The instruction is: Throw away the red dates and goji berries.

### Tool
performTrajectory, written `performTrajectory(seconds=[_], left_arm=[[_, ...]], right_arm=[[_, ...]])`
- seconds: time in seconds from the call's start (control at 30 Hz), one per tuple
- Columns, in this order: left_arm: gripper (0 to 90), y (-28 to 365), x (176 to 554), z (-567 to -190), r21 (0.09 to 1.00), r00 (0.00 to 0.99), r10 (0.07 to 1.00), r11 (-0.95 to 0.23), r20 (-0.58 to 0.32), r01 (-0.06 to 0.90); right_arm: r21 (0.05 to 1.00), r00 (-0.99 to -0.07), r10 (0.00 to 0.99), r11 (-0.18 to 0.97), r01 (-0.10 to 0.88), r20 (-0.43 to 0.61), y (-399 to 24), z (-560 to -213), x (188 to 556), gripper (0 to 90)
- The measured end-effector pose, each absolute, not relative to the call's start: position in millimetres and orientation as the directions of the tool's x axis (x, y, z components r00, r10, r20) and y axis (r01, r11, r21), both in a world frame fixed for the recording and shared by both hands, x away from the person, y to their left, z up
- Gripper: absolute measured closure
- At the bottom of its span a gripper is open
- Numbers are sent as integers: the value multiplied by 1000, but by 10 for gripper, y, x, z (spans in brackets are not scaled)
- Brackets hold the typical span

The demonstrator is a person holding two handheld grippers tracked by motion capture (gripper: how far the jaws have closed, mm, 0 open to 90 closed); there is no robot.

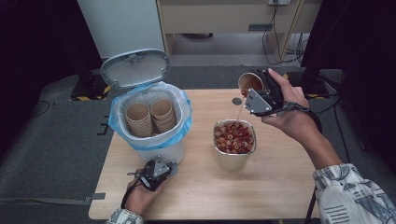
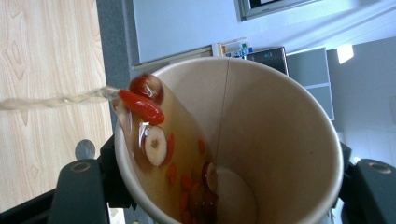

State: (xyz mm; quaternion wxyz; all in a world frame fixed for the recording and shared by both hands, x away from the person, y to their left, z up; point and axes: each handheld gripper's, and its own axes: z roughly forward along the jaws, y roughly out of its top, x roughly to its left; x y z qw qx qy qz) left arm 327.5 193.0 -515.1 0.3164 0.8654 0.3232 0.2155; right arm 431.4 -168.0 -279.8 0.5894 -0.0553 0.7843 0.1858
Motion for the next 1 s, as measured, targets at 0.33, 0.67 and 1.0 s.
performTrajectory(seconds=[0.33, 0.67, 1.0], left_arm=[[899, 1931, 3276, -5151, 687, 698, 696, -590, 168, 423], [898, 1931, 3276, -5151, 688, 698, 697, -589, 166, 424], [898, 1932, 3276, -5151, 688, 698, 697, -588, 165, 425]], right_arm=[[174, -276, 89, 936, -304, -957, -1697, -2809, 4296, 294], [148, -260, 66, 938, -313, -963, -1701, -2812, 4250, 294], [123, -244, 43, 939, -322, -969, -1688, -2814, 4222, 294]])
